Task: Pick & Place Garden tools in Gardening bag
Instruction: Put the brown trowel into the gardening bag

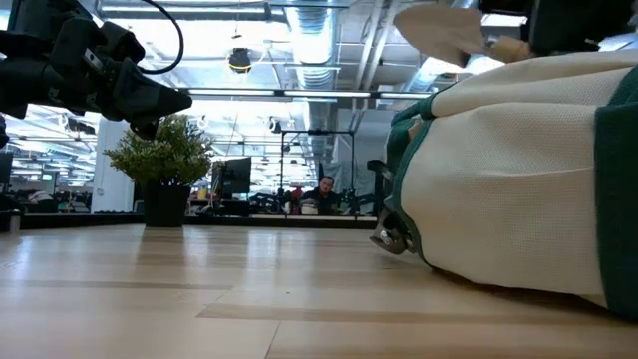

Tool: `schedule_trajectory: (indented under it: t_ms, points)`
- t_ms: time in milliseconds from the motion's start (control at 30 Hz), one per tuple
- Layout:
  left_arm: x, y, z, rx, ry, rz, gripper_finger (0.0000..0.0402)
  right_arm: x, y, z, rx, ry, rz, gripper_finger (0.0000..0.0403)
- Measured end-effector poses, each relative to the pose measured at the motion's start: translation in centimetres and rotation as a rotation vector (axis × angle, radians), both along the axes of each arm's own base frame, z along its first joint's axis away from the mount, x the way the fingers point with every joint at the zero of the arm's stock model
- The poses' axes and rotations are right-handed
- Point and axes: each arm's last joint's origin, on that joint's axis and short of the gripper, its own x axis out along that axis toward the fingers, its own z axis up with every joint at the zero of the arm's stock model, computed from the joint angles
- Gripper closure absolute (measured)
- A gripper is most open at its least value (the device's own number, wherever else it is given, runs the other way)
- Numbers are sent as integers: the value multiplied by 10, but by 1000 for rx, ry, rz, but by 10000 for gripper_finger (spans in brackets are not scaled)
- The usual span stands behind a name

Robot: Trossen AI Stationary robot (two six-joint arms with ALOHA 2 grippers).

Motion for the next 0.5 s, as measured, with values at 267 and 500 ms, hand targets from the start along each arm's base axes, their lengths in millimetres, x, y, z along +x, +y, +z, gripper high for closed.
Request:
schedule_trajectory:
  t_ms: [267, 500]
  points:
    - [0, 0, 0, 0, 0, 0, 384, 0, 21, -10, 57, 43, -6, 351]
    - [0, 0, 0, 0, -1, 0, 384, -11, 54, -19, 60, 42, -18, 351]
